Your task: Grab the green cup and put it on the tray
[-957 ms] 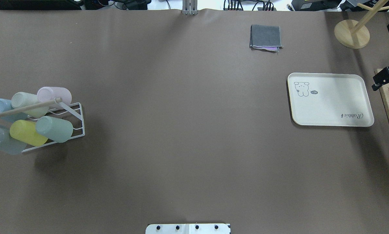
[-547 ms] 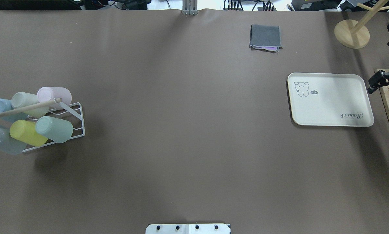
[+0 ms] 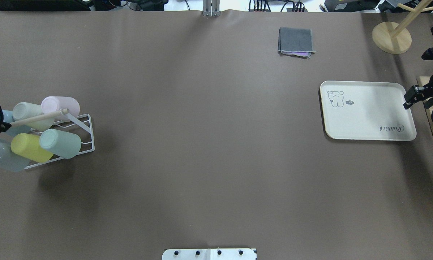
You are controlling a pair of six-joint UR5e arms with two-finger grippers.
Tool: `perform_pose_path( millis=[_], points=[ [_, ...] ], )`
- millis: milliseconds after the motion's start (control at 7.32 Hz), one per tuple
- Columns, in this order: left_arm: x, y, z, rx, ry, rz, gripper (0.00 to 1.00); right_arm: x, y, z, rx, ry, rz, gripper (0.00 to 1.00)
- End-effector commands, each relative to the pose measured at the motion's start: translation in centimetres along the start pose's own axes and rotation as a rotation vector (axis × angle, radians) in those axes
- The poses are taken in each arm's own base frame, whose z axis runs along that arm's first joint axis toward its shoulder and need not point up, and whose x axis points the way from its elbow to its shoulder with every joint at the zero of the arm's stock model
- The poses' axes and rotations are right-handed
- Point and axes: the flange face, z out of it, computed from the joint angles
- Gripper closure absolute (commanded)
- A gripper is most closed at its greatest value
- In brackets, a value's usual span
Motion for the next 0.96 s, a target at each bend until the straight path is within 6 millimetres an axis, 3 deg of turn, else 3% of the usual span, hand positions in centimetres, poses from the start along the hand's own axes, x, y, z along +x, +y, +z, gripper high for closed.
perform_pose_path(
  millis=[0,273,410,683,820],
  points=[
    [8.1,-0.7,0.9,-0.054,-0.056,0.298,0.02,0.1,-0.4,1.0,-0.017,0.005,0.003,0.33],
    [11.7,-0.7,-0.3,-0.111,-0.186,0.570,0.02,0.3,-0.4,2.0,-0.033,0.011,0.005,0.36],
    [13.5,-0.1,0.2,-0.146,-0.270,0.714,0.02,0.4,-0.4,2.2,-0.037,0.014,0.006,0.38],
    [15.0,1.0,2.1,-0.240,-0.443,1.072,0.02,0.9,-0.3,2.8,-0.037,0.011,0.001,0.50],
    [16.8,1.9,3.2,-0.254,-0.485,1.157,0.02,0.8,-0.2,2.9,-0.037,0.010,-0.003,0.55]
  ],
)
